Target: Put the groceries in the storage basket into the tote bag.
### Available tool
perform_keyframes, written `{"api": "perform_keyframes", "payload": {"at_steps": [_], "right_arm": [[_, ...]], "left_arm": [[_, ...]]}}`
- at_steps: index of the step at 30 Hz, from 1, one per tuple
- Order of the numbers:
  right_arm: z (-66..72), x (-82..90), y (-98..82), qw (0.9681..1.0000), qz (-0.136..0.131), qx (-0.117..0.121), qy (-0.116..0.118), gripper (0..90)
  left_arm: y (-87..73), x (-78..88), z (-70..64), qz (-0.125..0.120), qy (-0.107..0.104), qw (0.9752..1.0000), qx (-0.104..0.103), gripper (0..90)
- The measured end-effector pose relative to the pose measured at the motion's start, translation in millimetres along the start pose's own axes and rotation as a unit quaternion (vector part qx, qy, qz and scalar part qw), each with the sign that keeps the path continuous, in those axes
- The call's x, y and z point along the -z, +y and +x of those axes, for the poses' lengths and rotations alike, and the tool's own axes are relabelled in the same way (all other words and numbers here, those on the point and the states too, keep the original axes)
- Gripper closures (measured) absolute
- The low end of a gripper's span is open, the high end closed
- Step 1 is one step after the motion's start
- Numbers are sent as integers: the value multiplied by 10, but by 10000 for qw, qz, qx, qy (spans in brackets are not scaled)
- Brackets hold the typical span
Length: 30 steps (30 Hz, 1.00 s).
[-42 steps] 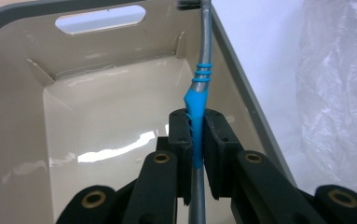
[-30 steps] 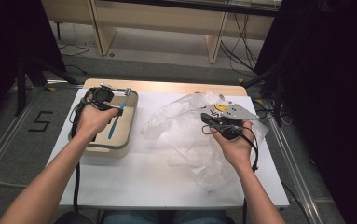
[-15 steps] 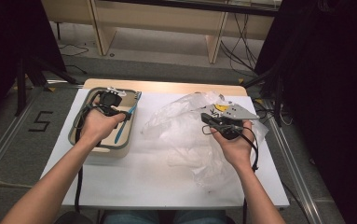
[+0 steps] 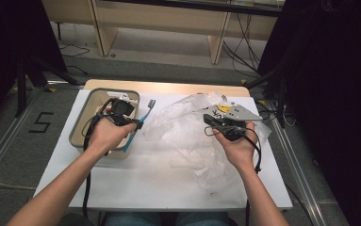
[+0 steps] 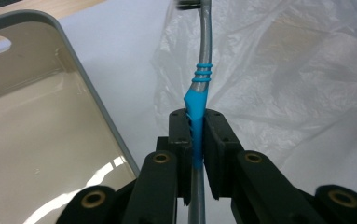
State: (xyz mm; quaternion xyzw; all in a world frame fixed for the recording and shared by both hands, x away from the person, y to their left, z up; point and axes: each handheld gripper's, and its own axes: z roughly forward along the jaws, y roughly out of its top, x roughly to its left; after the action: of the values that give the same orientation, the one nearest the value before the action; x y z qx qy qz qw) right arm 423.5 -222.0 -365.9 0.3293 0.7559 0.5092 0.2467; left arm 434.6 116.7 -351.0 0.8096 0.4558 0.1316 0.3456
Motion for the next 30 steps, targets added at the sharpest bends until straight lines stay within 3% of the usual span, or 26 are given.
{"api": "perform_keyframes", "payload": {"at_steps": [14,30], "right_arm": [[1,0,0,10000,1,-1,3,900],[4,-4,-2,10000,1,-2,7,900]], "left_arm": [[-27,-13,-260,73,-197,9991,-381,819],[-95,-170,-407,228,-346,9977,-529,819]]}}
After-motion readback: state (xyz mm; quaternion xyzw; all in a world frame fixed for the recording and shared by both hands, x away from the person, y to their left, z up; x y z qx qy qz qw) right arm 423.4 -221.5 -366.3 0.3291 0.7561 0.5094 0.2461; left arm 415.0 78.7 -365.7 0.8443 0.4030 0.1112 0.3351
